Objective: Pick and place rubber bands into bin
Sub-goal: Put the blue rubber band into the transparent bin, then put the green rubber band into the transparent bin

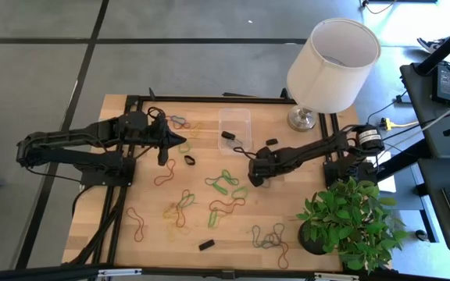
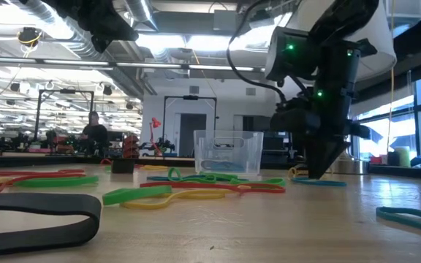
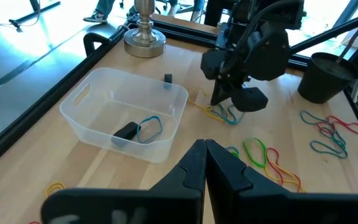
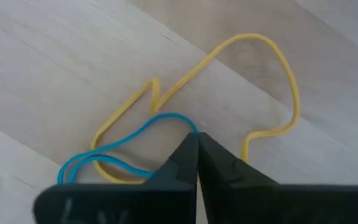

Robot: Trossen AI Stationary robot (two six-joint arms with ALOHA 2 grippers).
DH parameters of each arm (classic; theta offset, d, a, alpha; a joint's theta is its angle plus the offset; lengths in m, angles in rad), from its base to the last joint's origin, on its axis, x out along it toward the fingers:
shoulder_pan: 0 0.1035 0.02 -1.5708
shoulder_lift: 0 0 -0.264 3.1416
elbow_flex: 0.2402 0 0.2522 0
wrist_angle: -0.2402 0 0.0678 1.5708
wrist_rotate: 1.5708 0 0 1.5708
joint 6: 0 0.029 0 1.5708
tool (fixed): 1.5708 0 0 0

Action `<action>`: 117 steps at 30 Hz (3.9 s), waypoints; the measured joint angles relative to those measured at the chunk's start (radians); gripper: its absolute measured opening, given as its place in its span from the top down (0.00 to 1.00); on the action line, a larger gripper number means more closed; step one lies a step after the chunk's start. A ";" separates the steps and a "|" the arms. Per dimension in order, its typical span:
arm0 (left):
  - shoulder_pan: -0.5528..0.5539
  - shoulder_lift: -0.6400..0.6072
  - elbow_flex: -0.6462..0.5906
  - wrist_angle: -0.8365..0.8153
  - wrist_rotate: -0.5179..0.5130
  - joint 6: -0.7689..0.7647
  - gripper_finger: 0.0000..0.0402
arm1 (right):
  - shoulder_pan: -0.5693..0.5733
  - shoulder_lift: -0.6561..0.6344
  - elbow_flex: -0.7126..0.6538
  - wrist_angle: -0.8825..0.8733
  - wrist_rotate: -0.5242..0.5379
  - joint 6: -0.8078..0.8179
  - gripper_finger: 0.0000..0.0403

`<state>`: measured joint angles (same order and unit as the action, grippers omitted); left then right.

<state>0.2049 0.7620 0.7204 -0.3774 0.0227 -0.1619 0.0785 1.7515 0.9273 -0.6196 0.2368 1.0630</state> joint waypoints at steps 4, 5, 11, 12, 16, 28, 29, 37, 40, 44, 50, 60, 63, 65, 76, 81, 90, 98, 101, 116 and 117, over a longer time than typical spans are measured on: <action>0.000 0.000 0.000 0.000 0.000 0.000 0.99 | 0.038 0.005 0.057 -0.078 -0.010 0.001 0.99; 0.000 0.000 0.000 0.000 0.000 0.000 0.99 | 0.048 0.005 0.083 -0.107 -0.010 0.000 0.99; 0.000 0.000 0.000 0.000 0.000 0.000 0.99 | 0.099 0.004 0.273 -0.291 0.065 -0.010 0.99; 0.000 0.000 0.000 0.000 0.000 0.000 0.99 | 0.107 0.003 0.315 -0.321 0.080 -0.012 1.00; 0.000 0.000 0.000 0.000 0.000 0.000 0.99 | 0.124 0.002 0.479 -0.423 0.152 -0.049 1.00; 0.000 0.000 0.000 -0.001 0.000 0.115 0.99 | 0.008 0.008 0.877 -0.467 0.397 -0.358 1.00; 0.000 0.000 0.000 -0.001 0.000 0.124 0.99 | -0.021 0.011 0.887 -0.448 0.397 -0.388 1.00; 0.000 -0.001 0.000 -0.006 0.000 0.132 0.99 | -0.241 0.068 0.885 -0.365 0.346 -0.526 1.00; 0.000 0.000 0.000 -0.020 0.000 0.132 0.99 | -0.288 0.118 0.885 -0.362 0.335 -0.555 1.00; 0.000 0.000 0.000 -0.038 0.000 0.132 0.99 | -0.327 0.187 0.885 -0.344 0.290 -0.574 1.00; 0.000 0.000 0.000 -0.055 0.001 0.132 0.99 | -0.339 0.289 0.885 -0.350 0.284 -0.570 1.00; 0.000 0.000 0.000 -0.068 0.000 0.139 0.99 | -0.343 0.360 0.885 -0.387 0.131 -0.435 0.87; 0.000 0.000 0.000 -0.068 0.000 0.189 0.99 | -0.343 0.344 0.885 -0.403 0.117 -0.411 0.81; 0.000 0.000 0.000 -0.068 0.000 0.215 0.99 | -0.343 0.329 0.885 -0.403 0.117 -0.412 0.77; -0.086 0.011 0.000 -0.071 -0.027 0.279 0.99 | -0.231 0.189 0.837 -0.437 0.064 -0.554 0.72; -0.180 0.068 0.018 -0.086 -0.145 0.244 0.99 | -0.196 0.005 0.581 -0.240 -0.008 -0.575 0.78; -0.338 0.306 0.202 -0.258 -0.322 0.170 0.99 | -0.017 -0.504 0.037 0.017 -0.063 -0.543 0.90; -0.411 0.542 0.354 -0.361 -0.342 0.040 0.98 | 0.189 -0.899 -0.275 0.063 -0.080 -0.371 0.98; -0.420 0.615 0.375 -0.367 -0.324 -0.016 0.94 | 0.231 -0.983 -0.354 0.064 -0.085 -0.258 0.96; -0.455 0.931 0.378 -0.367 -0.103 0.035 0.68 | 0.267 -1.030 -0.463 0.109 -0.082 -0.205 0.97; -0.459 0.949 0.378 -0.368 -0.097 0.046 0.68 | 0.267 -1.030 -0.463 0.108 -0.082 -0.205 0.96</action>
<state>-0.2543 1.7112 1.0988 -0.7450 -0.0743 -0.1157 0.3450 0.7219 0.4641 -0.5121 0.1551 0.8581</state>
